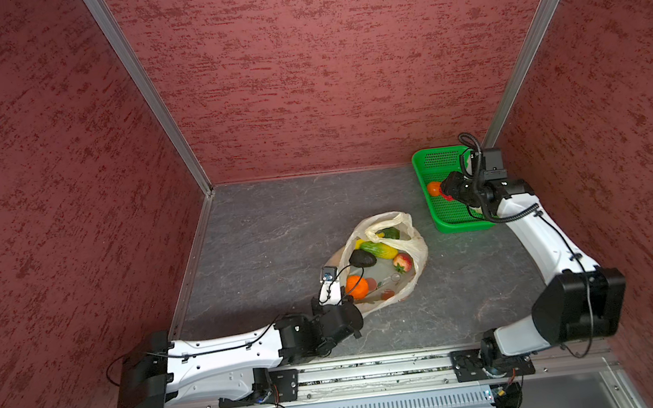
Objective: Untie the knot of the plastic bag and take out the fruit
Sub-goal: 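Carry the red apple with the right gripper and release it into the green basket, then move the right gripper back into the bag toward the orange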
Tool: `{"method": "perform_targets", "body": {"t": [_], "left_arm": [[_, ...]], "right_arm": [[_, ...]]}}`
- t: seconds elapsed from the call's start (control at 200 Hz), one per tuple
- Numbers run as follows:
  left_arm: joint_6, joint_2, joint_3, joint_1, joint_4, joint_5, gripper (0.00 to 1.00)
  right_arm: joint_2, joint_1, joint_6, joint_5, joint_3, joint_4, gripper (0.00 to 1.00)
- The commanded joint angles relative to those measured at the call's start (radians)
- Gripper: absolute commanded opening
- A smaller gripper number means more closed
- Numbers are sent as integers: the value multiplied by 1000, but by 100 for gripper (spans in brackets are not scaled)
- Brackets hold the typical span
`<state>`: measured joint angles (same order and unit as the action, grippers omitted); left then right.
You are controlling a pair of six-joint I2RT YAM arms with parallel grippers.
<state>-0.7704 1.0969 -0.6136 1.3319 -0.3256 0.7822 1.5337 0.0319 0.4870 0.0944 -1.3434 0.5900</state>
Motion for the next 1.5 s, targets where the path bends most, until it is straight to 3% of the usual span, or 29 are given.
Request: {"method": "perform_targets", "body": {"t": [0.0, 0.266, 0.451, 0.686, 0.867, 0.992, 1.127, 1.338, 1.493], "left_arm": [[-6, 8, -4, 4, -4, -3, 0], [-9, 15, -16, 4, -4, 18, 0], [-16, 19, -23, 8, -6, 28, 0], [-15, 10, -20, 14, -7, 43, 0], [-3, -4, -17, 17, -8, 43, 0], [3, -9, -11, 17, -4, 43, 0], [-2, -15, -5, 18, -1, 48, 0], [6, -22, -2, 18, 17, 52, 0], [8, -31, 0, 18, 20, 53, 0]], "right_arm": [[104, 39, -42, 5, -11, -124, 24], [354, 88, -94, -30, -88, -139, 31], [398, 88, -110, -49, -121, -111, 65], [356, 88, -120, -67, -122, -58, 98], [260, 87, -142, -10, -85, -37, 99], [114, 72, -144, 90, -19, -36, 99], [-40, 11, -145, 164, -21, 82, 99], [-239, -204, -97, 237, -68, 267, 98], [-327, -411, 16, 247, -83, 285, 98]]}}
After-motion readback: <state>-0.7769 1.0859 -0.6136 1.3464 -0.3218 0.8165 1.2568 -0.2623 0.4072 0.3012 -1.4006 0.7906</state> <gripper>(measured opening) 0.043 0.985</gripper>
